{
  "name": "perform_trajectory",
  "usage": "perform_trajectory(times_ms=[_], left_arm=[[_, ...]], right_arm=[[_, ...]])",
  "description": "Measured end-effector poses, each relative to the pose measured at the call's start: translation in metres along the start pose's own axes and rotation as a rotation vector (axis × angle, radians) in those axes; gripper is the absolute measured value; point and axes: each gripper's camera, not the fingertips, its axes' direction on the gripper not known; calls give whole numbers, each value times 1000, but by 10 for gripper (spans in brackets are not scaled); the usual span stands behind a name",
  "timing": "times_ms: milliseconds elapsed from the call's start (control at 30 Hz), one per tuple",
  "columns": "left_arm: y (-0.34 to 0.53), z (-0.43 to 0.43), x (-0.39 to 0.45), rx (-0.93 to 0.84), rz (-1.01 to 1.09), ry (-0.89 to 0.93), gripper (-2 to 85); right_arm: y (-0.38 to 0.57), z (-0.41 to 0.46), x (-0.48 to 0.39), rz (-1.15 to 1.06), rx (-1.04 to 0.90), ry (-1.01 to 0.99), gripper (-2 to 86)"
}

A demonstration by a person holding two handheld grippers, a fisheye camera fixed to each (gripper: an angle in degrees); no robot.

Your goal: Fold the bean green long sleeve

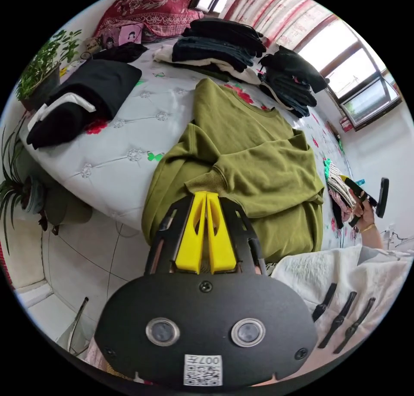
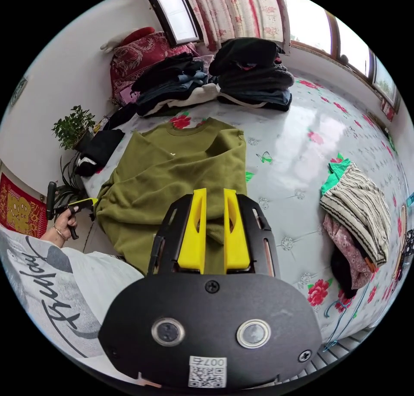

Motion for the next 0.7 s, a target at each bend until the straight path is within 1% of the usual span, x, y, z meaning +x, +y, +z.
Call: perform_trajectory(times_ms=[67,167,267,300,367,400,467,500,533,700], left_arm=[[14,-19,-12,23,-32,-34,-7],[25,-34,-33,46,-92,61,4],[15,-29,-25,67,-74,83,68],[5,-20,-18,62,-68,121,100],[-12,1,-8,14,-74,157,116],[-22,16,0,-22,-74,152,105],[-34,38,10,-64,-79,94,51],[-39,50,13,-115,-102,30,18],[-42,53,16,-127,-93,23,2],[-26,11,16,-69,-39,20,-8]], right_arm=[[-20,6,0,-15,9,8,69],[-57,26,1,-44,-9,13,65],[-96,55,2,-72,-54,30,61],[-111,67,2,-82,-77,50,60],[-131,85,4,-93,-110,68,59],[-143,96,5,-99,-125,76,58],[-158,111,6,-108,-142,84,57],[-167,121,8,-112,-154,91,57],[-171,126,8,-114,-161,95,56],[-193,172,25,-100,-204,137,60]])
